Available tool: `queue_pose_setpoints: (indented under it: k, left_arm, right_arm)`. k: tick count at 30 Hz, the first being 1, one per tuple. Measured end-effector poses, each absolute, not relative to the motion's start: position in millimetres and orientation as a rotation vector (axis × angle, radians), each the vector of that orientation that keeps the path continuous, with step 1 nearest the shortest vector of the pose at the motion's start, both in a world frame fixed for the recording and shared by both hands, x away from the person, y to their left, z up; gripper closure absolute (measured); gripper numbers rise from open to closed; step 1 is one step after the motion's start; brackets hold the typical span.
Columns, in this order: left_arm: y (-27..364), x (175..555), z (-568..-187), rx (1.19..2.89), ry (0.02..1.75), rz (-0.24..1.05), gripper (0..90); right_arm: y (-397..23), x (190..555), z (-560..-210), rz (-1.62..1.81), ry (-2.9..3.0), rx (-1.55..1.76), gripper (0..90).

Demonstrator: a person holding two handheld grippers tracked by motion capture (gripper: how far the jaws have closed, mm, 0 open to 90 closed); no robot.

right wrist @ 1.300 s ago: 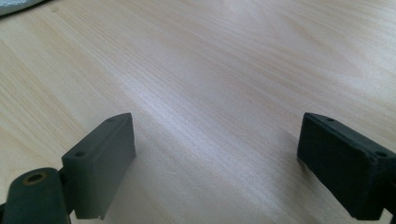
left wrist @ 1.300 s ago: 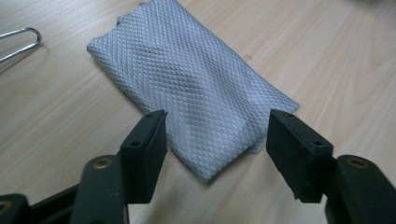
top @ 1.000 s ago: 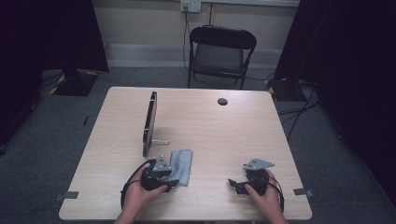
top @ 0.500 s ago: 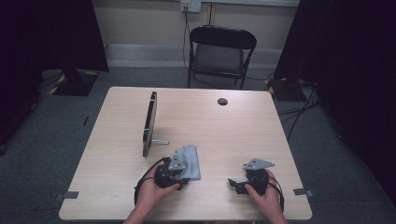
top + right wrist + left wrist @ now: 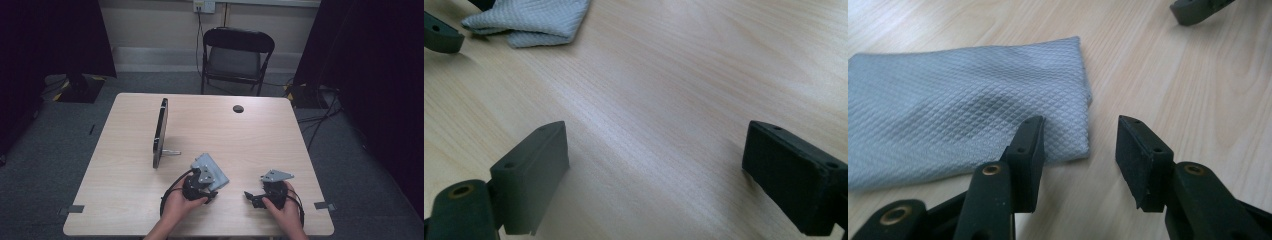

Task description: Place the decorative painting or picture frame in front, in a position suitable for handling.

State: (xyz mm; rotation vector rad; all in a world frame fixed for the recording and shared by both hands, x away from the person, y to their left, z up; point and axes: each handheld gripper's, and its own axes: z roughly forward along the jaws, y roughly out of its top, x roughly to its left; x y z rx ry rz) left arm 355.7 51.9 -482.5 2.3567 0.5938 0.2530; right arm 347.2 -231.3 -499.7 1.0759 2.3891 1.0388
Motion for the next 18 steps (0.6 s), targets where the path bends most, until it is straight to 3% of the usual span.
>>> queue_pose_setpoints:
  k: [5, 8, 18]
  left_arm:
    - [48.3, 353.7, -482.7, 2.333, 0.603, 0.235, 52.1]
    - [57.2, 351.1, -479.9, 2.329, 0.608, 0.247, 45.7]
    - [124.9, 340.3, -474.7, 2.284, 0.768, 0.258, 38.1]
  right_arm:
    - [-231.2, 347.2, -499.7, 1.038, 2.388, 1.077, 10.7]
    - [-231.2, 347.2, -499.7, 1.039, 2.388, 1.077, 10.7]
    - [-231.2, 347.1, -499.4, 1.039, 2.389, 1.073, 11.4]
